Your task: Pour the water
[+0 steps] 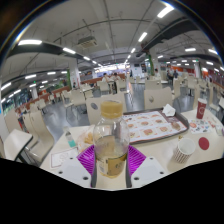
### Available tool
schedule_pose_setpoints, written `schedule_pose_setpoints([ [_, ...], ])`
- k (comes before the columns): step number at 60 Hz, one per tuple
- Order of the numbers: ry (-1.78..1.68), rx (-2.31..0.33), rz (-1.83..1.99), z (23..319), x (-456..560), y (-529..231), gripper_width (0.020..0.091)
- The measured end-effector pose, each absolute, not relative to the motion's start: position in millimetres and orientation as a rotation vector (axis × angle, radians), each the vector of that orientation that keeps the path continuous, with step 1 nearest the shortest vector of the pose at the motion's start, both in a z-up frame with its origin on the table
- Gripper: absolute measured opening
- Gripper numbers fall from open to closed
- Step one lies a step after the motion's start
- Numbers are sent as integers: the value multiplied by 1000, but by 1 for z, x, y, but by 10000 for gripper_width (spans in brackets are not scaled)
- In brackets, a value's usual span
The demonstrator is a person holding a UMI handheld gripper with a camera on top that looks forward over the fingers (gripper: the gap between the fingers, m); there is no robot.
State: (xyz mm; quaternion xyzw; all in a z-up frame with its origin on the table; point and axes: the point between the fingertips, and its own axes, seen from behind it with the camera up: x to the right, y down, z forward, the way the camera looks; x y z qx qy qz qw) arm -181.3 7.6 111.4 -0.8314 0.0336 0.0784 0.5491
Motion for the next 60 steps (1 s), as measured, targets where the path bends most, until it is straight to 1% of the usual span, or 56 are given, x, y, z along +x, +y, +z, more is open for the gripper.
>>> schedule_pose_setpoints([
  [5, 259, -1920, 429, 149, -180, 11, 387],
  [6, 291, -1905, 480, 152, -177, 12, 388],
  [13, 579, -1800, 840, 194, -155, 15, 387],
  [19, 863, -1667, 1166, 197, -127, 29, 387],
  [20, 921, -1641, 1220, 202, -122, 22, 388],
  [29, 1309, -1403, 1563, 169, -79, 36, 386],
  [31, 1383, -1359, 1617, 167, -68, 30, 386],
  [32, 1404, -1350, 1626, 159, -69, 35, 386],
  [37, 1498, -1297, 1702, 141, -60, 34, 385],
  [39, 1513, -1291, 1725, 136, -58, 35, 385],
  [40, 1528, -1281, 1746, 139, -53, 25, 386],
  [42, 1532, -1295, 1735, 130, -52, 35, 387],
  [47, 1505, -1347, 1726, 128, -52, 34, 385],
  [53, 1455, -1420, 1723, 141, -53, 29, 386],
  [60, 1193, -1624, 1544, 161, -43, 31, 386],
])
